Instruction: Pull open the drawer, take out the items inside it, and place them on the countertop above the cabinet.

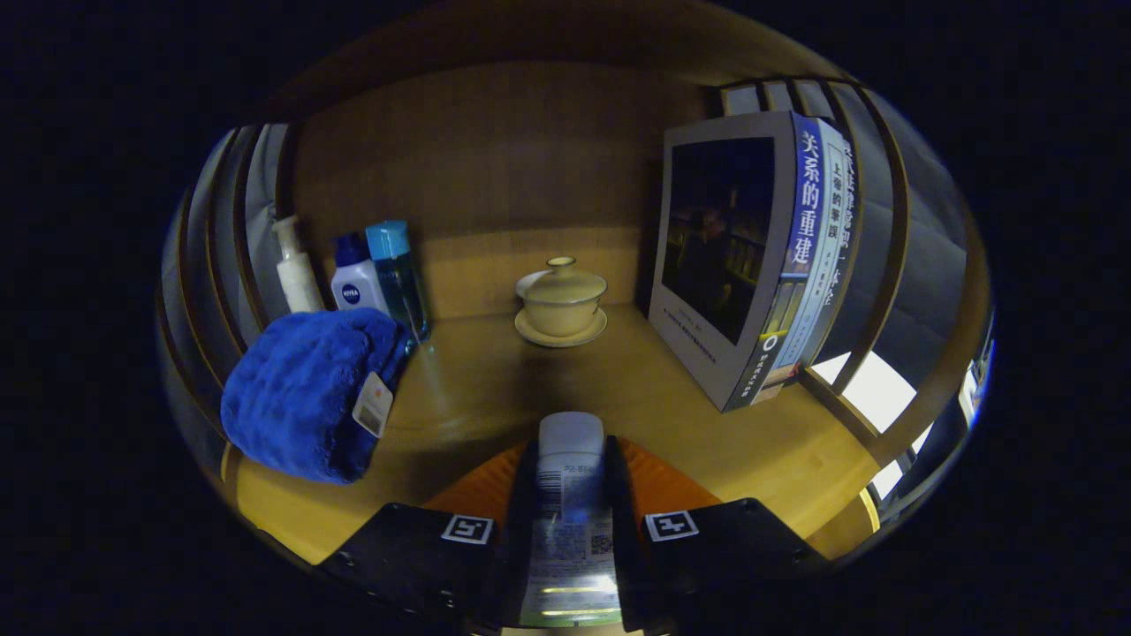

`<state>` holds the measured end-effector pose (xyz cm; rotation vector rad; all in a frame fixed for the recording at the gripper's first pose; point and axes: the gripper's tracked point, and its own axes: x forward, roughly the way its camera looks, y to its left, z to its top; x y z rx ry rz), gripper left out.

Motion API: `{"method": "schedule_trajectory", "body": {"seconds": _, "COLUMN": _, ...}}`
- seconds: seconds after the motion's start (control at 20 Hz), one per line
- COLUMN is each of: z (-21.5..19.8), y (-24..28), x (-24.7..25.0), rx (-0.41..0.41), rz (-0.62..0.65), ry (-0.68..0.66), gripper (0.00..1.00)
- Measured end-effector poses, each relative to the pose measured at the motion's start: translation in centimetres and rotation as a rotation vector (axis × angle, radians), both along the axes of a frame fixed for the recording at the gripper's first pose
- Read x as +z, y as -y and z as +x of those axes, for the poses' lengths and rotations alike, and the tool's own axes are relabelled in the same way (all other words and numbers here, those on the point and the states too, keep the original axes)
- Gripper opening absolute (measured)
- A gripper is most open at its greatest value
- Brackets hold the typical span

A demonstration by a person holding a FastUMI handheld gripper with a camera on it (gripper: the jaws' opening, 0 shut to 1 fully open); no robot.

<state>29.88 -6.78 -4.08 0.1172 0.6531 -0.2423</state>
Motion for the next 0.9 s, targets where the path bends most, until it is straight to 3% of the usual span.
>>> {"method": "schedule_trajectory", "body": {"seconds": 0.15, "z": 0.3, "y": -0.8, "x": -0.2, "rx": 0.05, "rz": -0.009, "ry": 0.01, "gripper": 0.53}}
{"method": "schedule_trajectory", "body": {"seconds": 0.4, "z": 0.0, "y": -1.9, "x": 0.0, "rx": 0.083, "rz": -0.015, "ry": 0.021, "gripper": 0.85}}
{"method": "schedule_trajectory", "body": {"seconds": 0.6, "z": -0.2, "y": -2.8, "x": 3.3, "rx": 0.126, "rz": -0.035, "ry": 0.123, "gripper": 1.0}}
{"method": "schedule_trajectory", "body": {"seconds": 0.9, "z": -4.6, "y": -2.4, "x": 13.3, "rx": 0.117, "rz": -0.178, "ry": 0.335, "gripper": 0.98}}
